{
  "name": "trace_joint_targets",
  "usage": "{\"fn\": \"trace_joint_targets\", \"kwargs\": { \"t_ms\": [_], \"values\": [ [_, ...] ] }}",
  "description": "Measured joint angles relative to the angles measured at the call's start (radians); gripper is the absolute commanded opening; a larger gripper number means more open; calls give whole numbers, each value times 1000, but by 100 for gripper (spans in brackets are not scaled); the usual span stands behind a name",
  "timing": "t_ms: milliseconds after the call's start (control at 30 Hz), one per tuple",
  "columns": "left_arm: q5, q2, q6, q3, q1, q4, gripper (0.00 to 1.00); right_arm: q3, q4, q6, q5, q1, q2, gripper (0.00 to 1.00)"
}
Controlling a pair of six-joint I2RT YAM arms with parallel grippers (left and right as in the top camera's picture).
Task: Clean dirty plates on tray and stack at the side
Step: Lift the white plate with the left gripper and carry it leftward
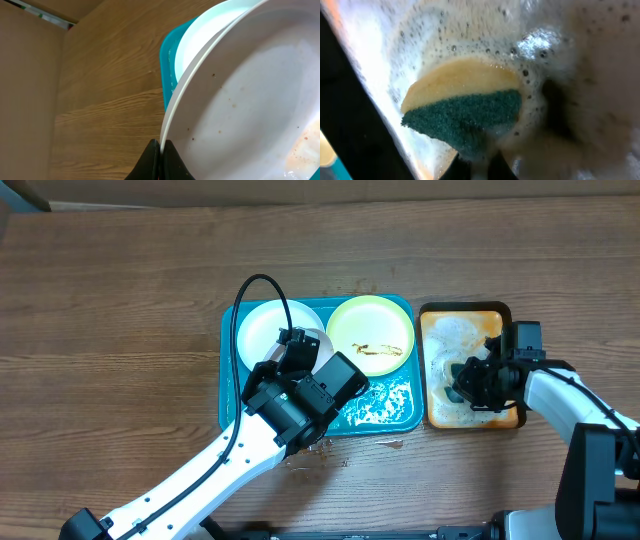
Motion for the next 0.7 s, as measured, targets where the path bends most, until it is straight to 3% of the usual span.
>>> {"fn": "trace_joint_targets", "kwargs": {
  "t_ms": [333, 600, 700],
  "values": [
    [-2, 0, -39, 1, 6, 5, 4, 184, -254, -148, 16, 0, -61, 4],
    [240, 0, -78, 10, 161, 41, 4, 243, -290, -196, 18, -1, -196, 4],
    [262, 0, -75, 21, 195, 34, 4, 243, -292, -206, 24, -1, -199, 4]
  ]
}}
